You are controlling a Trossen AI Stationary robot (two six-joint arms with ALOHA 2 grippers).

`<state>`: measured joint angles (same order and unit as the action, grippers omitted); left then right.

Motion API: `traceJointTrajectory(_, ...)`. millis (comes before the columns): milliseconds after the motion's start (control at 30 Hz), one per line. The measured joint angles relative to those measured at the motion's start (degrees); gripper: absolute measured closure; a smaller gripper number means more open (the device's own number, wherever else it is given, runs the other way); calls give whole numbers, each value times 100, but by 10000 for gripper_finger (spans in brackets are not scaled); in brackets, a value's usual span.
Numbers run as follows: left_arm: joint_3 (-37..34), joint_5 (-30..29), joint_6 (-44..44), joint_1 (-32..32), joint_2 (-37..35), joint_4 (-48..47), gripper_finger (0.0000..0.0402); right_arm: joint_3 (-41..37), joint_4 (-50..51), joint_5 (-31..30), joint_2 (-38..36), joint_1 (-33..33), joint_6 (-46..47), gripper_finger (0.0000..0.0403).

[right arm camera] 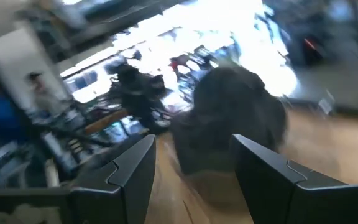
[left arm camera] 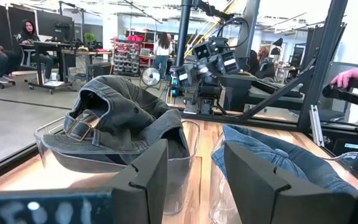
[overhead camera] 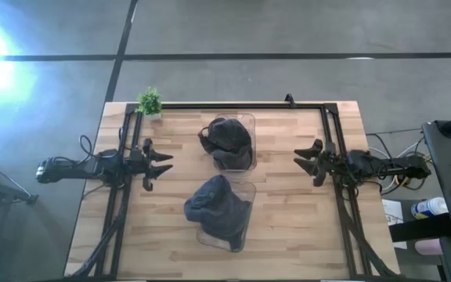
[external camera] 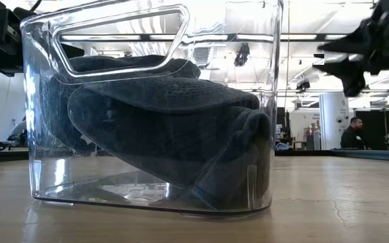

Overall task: Pick & Place hat
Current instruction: Return to Home Position

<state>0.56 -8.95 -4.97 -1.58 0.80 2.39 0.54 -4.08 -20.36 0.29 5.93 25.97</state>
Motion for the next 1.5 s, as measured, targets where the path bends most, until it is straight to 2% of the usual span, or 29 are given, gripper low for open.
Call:
traceJointTrajectory(133,2,2,2,0,17,2,251,0,-230,1299,-28,-201,-1508,200)
traceJointTrajectory(233,2,2,2,0,35,2,251,4,-391,1757,-30,-214,-2074,199)
traceJointTrajectory(400,4,4,2,0,44,4,251,4,-362,1741,66,-220,-2343,199)
traceJointTrajectory(1500,7,7,2,0,48,9,251,4,-340,1733,250,-220,-2254,199)
